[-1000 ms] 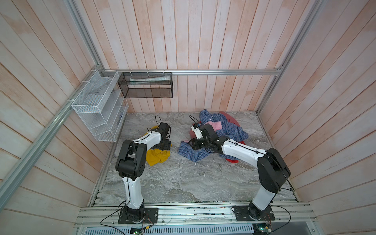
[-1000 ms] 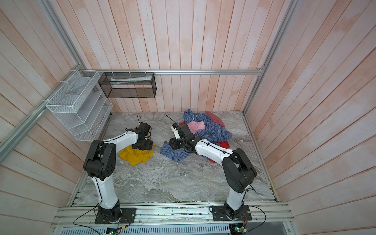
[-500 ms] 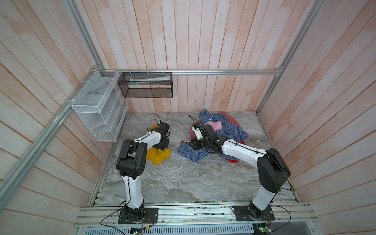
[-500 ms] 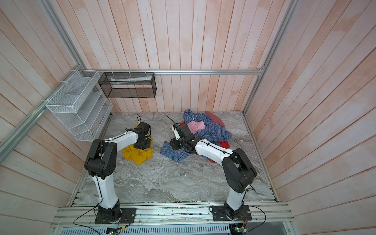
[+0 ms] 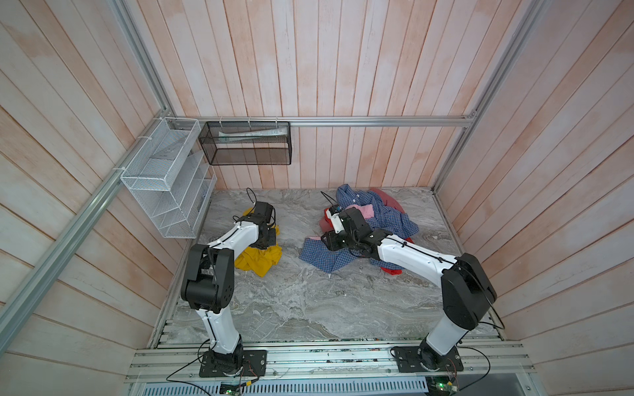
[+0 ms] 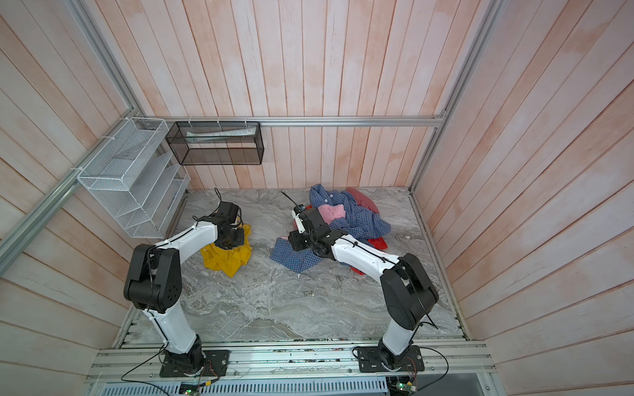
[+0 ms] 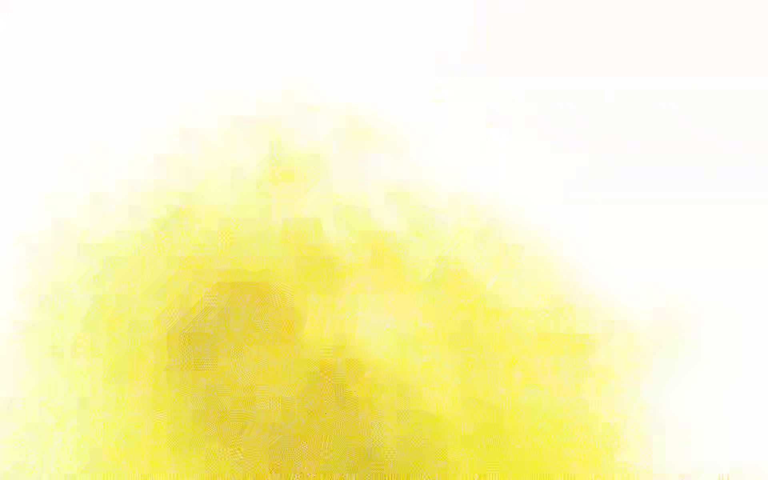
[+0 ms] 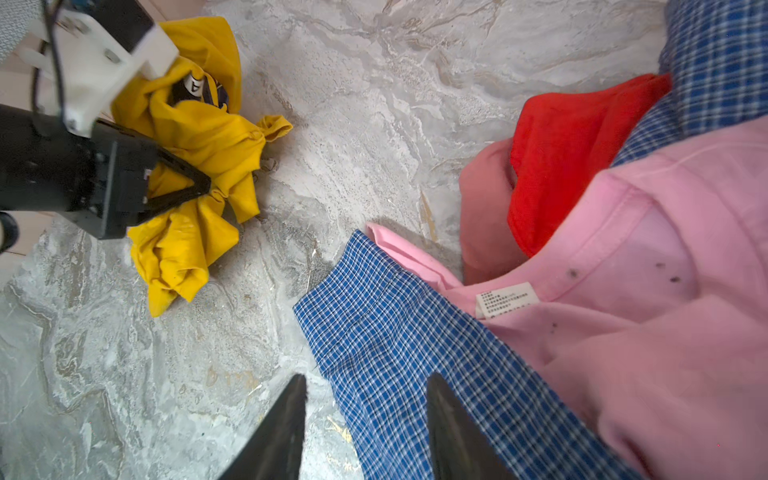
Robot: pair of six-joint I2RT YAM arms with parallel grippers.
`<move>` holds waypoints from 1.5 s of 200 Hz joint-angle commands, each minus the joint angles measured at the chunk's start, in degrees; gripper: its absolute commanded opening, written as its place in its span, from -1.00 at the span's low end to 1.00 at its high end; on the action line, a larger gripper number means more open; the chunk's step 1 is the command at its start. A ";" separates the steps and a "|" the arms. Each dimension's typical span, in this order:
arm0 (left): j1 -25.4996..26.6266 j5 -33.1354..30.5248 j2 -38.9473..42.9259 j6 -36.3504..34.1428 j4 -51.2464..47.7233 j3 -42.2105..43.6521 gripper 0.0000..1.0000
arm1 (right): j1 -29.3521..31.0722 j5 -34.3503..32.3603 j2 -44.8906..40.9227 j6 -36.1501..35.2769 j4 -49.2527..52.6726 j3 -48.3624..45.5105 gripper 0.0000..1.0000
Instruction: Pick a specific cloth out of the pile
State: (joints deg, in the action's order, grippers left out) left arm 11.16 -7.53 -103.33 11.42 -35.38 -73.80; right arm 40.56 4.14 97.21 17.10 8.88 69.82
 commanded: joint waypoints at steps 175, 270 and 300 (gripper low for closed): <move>-2.07 -11.87 -4.73 -23.27 15.64 -10.10 -1.00 | -1.78 -9.52 -12.86 3.33 -9.68 -11.52 -0.02; -3.75 -9.86 -23.01 -19.95 6.13 -24.93 -1.00 | -2.14 -10.58 -15.47 4.60 -9.17 -13.83 -0.01; -3.78 -8.27 -26.81 -17.95 0.43 -26.83 -1.00 | -2.24 -10.85 -15.60 4.60 -8.88 -13.92 0.00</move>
State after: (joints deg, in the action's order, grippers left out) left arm 7.44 -16.78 -127.55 -8.78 -28.60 -98.63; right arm 38.61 -5.50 82.78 21.15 -0.01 56.86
